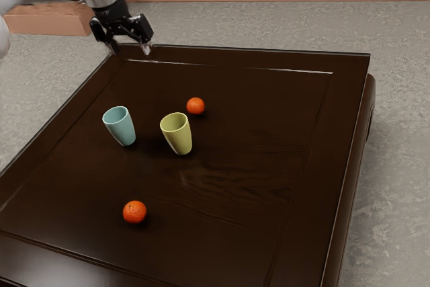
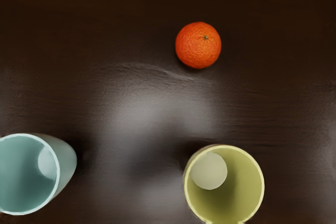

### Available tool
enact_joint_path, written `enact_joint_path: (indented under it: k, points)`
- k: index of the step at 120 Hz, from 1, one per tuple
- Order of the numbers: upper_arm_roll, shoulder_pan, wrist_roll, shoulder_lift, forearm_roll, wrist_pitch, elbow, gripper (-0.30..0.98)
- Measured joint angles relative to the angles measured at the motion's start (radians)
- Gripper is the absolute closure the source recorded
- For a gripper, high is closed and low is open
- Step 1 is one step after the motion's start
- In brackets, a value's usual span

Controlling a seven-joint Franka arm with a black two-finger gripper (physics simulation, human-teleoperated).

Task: Place the right cup onto the left cup

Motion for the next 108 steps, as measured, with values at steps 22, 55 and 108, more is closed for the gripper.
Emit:
enact_joint_path:
  k: [22, 55, 108]
  points:
    - [0.015, -0.011, -0.040, 0.173, -0.028, 0.038, 0.017, 0.02]
    - [-0.048, -0.094, -0.232, 0.133, -0.101, 0.227, -0.280, 0.02]
    - [-0.052, -0.096, -0.424, 0.209, -0.092, 0.430, -0.348, 0.12]
